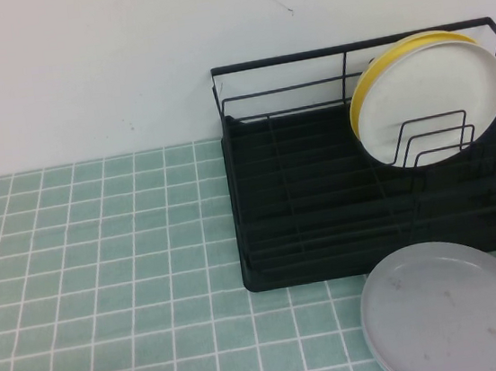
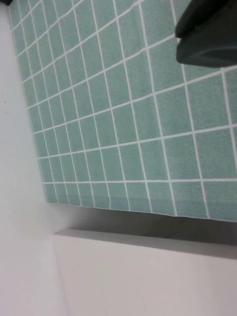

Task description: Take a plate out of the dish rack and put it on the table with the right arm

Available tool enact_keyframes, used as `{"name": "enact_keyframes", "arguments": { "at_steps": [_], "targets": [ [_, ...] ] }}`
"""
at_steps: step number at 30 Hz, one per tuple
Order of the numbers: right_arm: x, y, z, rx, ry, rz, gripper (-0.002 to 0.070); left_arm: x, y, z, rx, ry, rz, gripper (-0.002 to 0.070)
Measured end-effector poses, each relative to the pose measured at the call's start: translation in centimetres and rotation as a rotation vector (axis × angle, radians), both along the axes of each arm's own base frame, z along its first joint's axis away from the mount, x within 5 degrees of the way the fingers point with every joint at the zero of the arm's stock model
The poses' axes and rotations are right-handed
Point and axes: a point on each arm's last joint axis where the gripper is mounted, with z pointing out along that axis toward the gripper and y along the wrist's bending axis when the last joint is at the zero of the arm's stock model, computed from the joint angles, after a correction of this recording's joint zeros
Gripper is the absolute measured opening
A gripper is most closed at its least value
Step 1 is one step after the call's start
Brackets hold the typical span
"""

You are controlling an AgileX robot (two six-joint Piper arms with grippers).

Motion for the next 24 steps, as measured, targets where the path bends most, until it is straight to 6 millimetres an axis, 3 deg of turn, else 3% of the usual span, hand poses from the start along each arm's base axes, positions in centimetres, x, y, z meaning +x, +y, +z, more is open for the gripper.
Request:
{"name": "enact_keyframes", "arguments": {
  "at_steps": [10,15,18,24],
  "targets": [
    [-0.6,-0.4,0.3,-0.053,-0.023,0.015,-0.0001,0.0,0.0,0.0,0.000,0.000,0.000,-0.0003],
    [-0.7,-1.1,-0.3,-0.096,-0.208,-0.046,-0.0001,0.0,0.0,0.0,0.000,0.000,0.000,-0.0003],
    [-2.1,-1.6,-1.7,-0.113,-0.370,-0.098,-0.0001,0.0,0.0,0.0,0.000,0.000,0.000,-0.0003],
    [-6.6,-2.5,-6.3,-0.123,-0.624,-0.169,-0.0001,0.0,0.0,0.0,0.000,0.000,0.000,-0.0003]
  ]
}}
